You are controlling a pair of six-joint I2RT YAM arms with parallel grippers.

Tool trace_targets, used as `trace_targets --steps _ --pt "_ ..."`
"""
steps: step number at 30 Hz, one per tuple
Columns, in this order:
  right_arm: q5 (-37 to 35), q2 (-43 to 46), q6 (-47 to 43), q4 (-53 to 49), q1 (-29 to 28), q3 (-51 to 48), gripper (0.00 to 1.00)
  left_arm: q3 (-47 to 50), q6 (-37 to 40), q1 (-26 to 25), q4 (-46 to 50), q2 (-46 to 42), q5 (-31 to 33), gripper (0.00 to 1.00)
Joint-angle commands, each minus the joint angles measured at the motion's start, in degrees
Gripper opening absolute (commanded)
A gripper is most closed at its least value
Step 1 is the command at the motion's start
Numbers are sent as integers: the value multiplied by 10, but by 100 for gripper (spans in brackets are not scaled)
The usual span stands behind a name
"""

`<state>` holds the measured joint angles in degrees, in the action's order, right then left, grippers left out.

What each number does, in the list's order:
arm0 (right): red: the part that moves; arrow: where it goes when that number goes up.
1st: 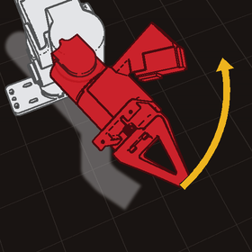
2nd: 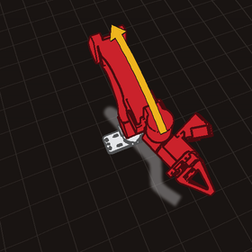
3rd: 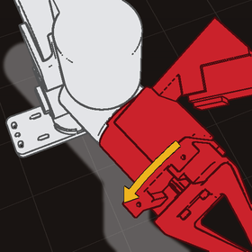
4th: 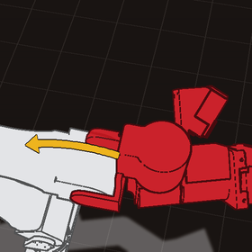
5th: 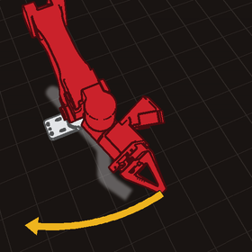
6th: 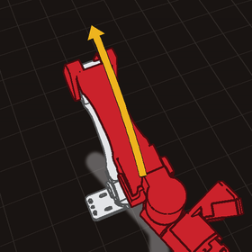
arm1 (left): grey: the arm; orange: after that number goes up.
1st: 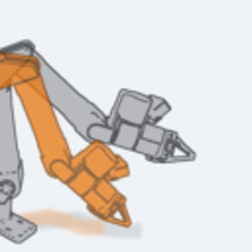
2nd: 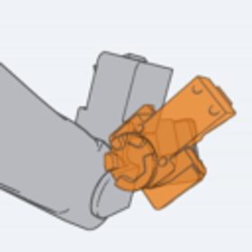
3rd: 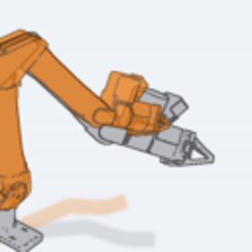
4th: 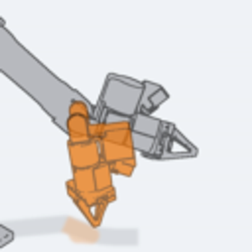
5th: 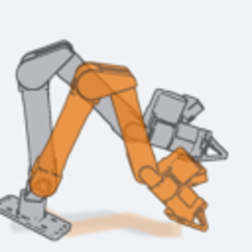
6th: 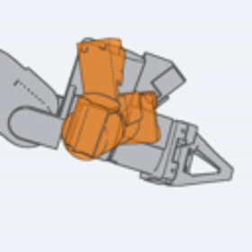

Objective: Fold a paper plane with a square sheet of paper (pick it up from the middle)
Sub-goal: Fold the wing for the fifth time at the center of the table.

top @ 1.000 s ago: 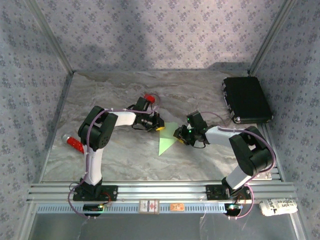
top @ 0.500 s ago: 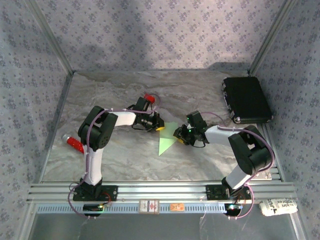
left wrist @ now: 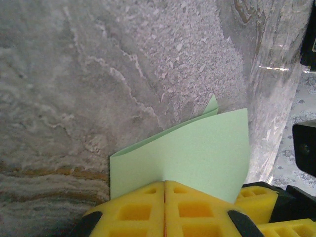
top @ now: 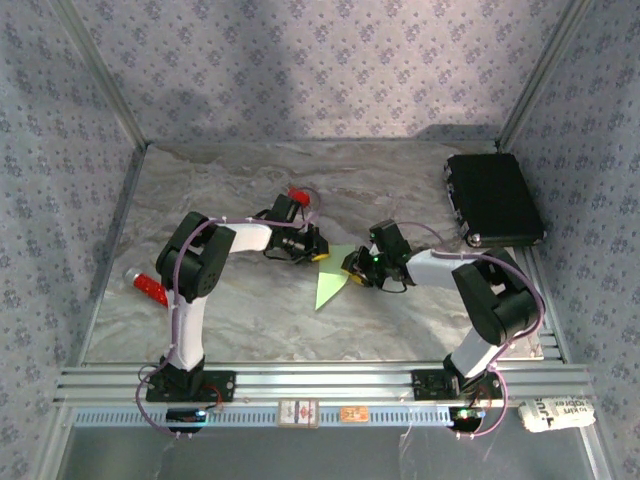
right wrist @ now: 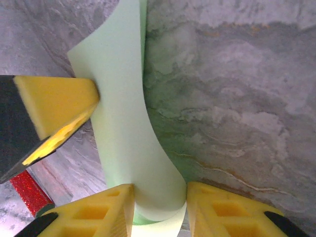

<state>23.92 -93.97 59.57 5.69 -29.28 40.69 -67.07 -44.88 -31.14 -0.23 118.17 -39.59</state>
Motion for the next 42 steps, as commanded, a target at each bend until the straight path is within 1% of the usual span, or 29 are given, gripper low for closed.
trace_targets --steps 1,7,15,20,30,32,36,39,42 --pt "3 5 -2 6 2 7 35 21 0 0 44 6 23 8" --pt "8 16 -40 12 9 10 39 21 -1 0 44 6 22 8" --pt "38 -5 -86 26 30 32 42 21 -1 -1 43 6 22 8" --pt "69 -31 -103 40 38 49 43 21 -1 0 43 6 22 8" --pt "83 -51 -113 44 48 57 42 21 -1 0 44 5 23 8" --pt "86 -52 -115 42 50 54 40 21 -1 -1 44 4 23 8" --pt "101 -61 -127 36 56 54 32 21 0 0 44 0 22 8" --pt "106 -66 -136 29 59 56 25 21 0 0 43 -4 20 8" --pt "107 -71 -138 27 60 55 15 22 -4 0 35 -13 12 9"
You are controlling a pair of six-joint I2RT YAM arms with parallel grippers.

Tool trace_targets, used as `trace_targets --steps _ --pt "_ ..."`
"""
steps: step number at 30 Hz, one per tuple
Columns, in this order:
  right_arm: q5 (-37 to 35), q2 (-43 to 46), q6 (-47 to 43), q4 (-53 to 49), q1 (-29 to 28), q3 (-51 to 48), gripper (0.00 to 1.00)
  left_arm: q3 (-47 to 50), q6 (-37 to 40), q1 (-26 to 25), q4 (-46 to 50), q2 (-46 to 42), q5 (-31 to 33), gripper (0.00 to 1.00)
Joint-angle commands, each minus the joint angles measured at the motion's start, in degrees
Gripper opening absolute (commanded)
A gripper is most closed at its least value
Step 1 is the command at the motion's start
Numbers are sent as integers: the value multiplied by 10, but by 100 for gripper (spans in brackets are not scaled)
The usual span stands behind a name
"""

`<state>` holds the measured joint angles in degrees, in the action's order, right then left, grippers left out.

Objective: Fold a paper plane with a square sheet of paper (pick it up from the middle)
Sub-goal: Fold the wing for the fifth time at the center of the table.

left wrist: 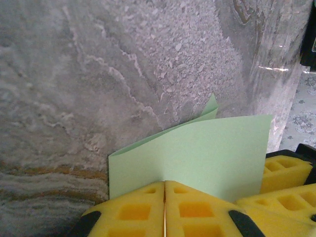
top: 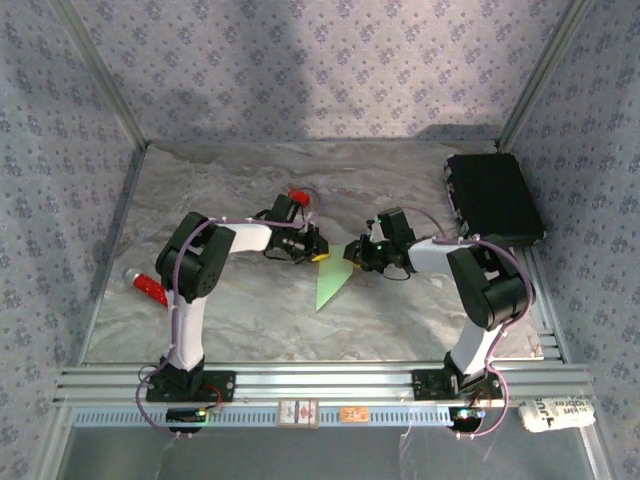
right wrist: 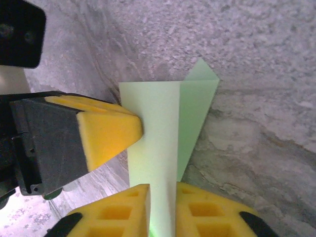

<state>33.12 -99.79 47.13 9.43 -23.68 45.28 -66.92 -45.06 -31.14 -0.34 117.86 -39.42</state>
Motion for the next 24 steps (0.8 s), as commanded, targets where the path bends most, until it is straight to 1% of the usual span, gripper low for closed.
trace_targets --steps 1,6,9,15,19,24 --pt "10 -12 -12 -14 6 8 12 21 -5 0 31 -16 6 10" --pt "-15 -2 29 16 6 -13 5 15 -6 -2 34 -51 2 17" --pt "-33 7 60 32 6 -25 2 12 -7 -2 38 -62 1 19" --pt "-69 27 117 59 -5 -49 2 17 -13 -9 35 -61 -4 16" --pt "-88 45 139 65 -14 -62 3 20 -18 -14 35 -50 -5 13" --pt "-84 53 145 67 -21 -65 5 20 -18 -18 31 -29 -12 11"
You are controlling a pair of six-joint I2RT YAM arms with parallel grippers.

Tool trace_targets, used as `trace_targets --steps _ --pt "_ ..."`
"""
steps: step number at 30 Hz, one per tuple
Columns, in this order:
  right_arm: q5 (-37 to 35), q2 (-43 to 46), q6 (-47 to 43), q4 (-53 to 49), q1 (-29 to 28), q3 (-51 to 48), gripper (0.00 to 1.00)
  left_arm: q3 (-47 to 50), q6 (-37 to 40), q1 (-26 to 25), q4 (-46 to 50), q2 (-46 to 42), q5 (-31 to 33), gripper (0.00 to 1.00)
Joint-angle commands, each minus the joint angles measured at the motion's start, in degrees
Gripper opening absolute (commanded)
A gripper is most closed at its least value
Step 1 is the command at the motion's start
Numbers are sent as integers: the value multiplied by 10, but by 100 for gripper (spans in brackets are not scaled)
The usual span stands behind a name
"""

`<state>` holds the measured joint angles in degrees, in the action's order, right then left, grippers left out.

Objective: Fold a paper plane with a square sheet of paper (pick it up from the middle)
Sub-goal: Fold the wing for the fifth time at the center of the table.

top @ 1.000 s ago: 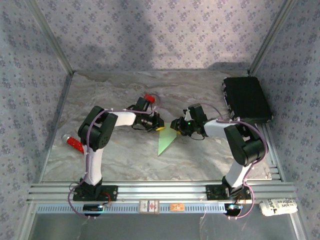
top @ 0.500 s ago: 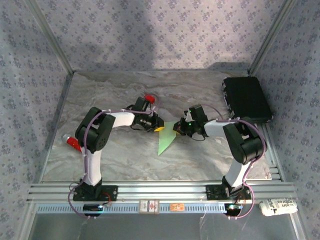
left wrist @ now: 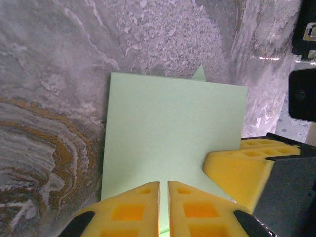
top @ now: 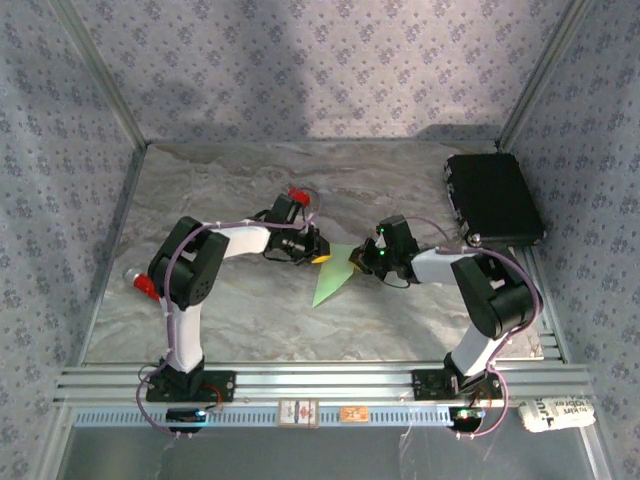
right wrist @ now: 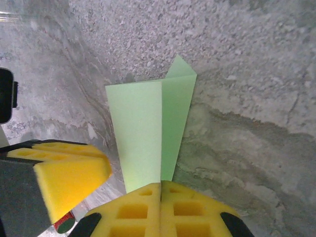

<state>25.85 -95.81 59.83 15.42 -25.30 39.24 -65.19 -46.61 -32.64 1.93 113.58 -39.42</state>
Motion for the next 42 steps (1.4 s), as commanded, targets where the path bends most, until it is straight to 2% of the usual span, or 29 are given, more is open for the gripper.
trace_targets --steps 1,13,22,28,33,42 --pt "-8 13 16 5 -4 -3 6 2 -2 -4 10 19 -14 11" --pt "40 1 -45 -33 5 16 15 6 12 -4 19 41 -7 9" --pt "39 7 -72 -72 9 26 7 1 13 -4 18 31 -6 10" --pt "38 8 -61 -69 7 22 4 2 32 -4 15 -4 3 19" --pt "16 22 -41 -67 3 16 2 29 36 -4 -4 -50 38 28" --pt "-17 46 11 -40 8 -11 2 117 41 -9 -58 -131 90 34"
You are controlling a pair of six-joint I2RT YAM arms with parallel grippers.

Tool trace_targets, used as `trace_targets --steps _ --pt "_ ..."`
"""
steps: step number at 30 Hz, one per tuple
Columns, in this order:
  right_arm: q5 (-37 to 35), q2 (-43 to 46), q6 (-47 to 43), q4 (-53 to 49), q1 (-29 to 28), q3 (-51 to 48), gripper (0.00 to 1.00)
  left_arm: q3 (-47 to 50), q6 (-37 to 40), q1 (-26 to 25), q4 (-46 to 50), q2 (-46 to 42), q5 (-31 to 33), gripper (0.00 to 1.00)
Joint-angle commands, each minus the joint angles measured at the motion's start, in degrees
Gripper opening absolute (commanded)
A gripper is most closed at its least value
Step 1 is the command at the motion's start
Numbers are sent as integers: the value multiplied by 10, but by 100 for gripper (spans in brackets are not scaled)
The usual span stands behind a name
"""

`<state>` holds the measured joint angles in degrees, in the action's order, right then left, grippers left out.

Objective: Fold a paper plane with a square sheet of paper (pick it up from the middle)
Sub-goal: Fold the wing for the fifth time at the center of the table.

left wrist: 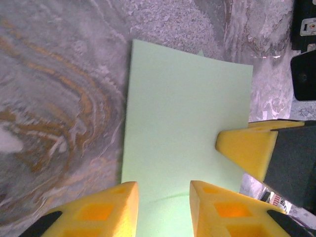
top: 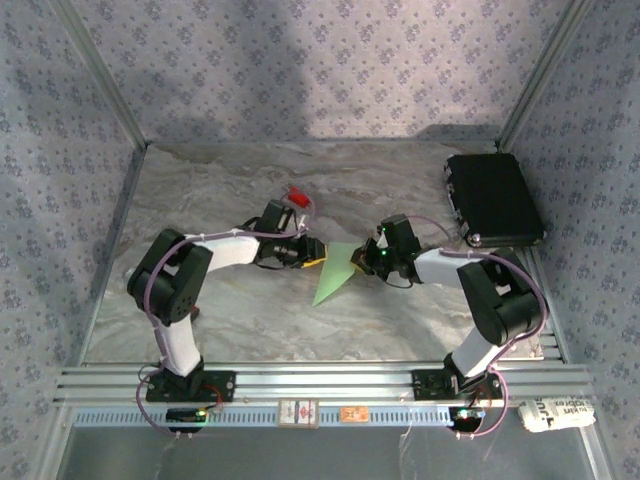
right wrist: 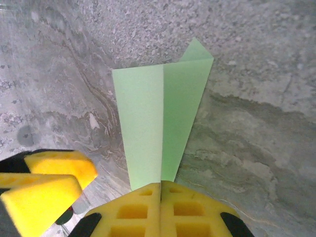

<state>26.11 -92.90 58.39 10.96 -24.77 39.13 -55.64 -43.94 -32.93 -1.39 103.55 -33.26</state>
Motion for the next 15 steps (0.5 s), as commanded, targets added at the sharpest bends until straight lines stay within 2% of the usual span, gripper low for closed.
trace_targets --steps 1,8,15 --pt "-21 19 29 6 3 -12 2 33 16 -8 -32 -40 37 35" --pt "-17 19 46 20 4 -13 2 75 51 -43 -41 -85 84 43" --pt "-15 25 48 17 4 -8 2 77 152 -137 22 -119 201 52"
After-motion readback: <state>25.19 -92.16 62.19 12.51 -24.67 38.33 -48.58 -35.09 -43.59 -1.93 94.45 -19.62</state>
